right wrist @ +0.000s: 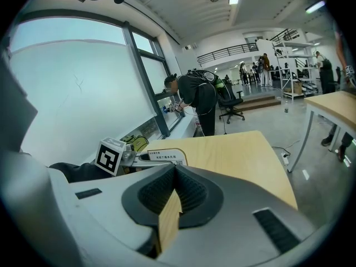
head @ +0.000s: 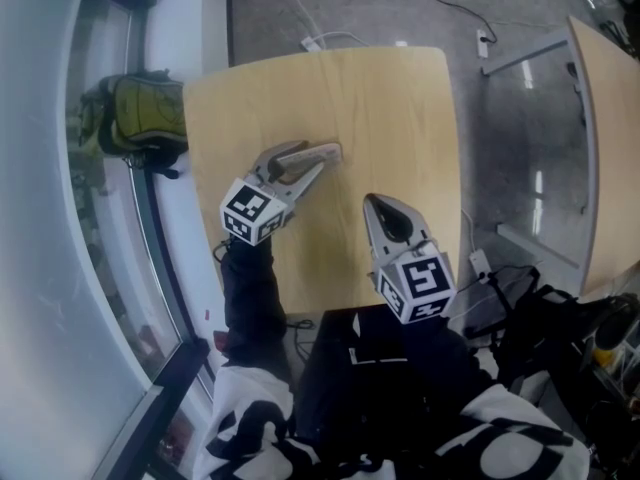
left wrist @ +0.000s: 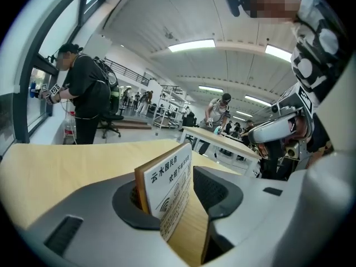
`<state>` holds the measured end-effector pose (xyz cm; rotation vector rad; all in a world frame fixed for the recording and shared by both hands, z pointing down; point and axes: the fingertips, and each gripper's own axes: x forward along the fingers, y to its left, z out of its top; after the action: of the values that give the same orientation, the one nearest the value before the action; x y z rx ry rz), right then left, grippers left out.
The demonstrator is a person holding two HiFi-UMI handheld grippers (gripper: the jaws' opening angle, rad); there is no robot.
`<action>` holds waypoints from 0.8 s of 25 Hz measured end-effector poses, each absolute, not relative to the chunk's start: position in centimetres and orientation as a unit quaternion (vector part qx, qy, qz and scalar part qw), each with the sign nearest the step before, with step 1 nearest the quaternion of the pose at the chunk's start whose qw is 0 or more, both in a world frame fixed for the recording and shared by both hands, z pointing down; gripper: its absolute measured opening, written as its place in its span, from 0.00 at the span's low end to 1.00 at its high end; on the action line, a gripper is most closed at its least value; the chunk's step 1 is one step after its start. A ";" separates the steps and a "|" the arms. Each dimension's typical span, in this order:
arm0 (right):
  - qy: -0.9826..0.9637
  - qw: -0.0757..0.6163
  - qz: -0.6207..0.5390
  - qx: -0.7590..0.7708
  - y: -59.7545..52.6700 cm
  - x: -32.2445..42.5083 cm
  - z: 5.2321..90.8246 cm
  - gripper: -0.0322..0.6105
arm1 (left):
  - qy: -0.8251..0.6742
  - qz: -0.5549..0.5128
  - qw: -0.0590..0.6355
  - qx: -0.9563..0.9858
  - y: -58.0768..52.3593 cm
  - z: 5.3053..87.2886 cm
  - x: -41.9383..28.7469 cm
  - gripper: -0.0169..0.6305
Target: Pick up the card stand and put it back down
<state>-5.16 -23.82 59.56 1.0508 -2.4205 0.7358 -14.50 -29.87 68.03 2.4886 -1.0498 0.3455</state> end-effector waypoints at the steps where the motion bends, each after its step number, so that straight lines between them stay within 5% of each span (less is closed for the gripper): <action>1: -0.866 0.198 0.265 0.375 -23.8 -5.1 59.6 0.08 | -0.379 0.119 0.210 0.894 -30.0 68.0 -14.6 0.30; 9: -0.864 0.197 0.268 0.378 -23.2 -4.8 59.3 0.08 | -0.327 0.100 0.217 0.914 -29.6 68.1 -13.5 0.09; 20: -0.866 0.173 0.270 0.384 -23.0 -3.9 57.9 0.08 | -0.263 0.105 0.247 0.927 -27.2 67.8 -11.1 0.06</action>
<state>-3.91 -23.03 57.87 1.0890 -2.4549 0.7670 -11.10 -27.17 67.82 2.5263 -0.7159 0.2870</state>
